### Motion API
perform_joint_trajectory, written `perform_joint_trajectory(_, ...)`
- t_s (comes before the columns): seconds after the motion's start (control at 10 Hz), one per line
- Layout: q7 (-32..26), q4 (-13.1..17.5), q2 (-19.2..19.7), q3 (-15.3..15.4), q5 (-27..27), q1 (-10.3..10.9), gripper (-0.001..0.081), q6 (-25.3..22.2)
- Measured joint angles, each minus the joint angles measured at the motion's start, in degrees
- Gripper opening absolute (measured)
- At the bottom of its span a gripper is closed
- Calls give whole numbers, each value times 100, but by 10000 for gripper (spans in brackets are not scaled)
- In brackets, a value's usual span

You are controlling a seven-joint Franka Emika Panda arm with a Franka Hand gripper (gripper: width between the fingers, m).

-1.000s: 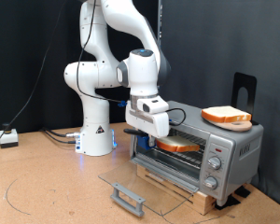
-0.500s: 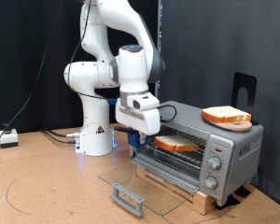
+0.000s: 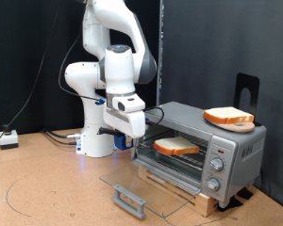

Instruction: Make a piece of toast with the oven

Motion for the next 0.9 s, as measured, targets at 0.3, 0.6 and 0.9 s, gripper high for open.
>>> perform_joint_trajectory(0.3,-30,12,-24,-1,166,90,396,-134)
perform_joint_trajectory(0.6,-21,-7,-135,40,318,281,396,-340)
perform_joint_trajectory(0.9,9,-8,-161,55,323,256,396,-381)
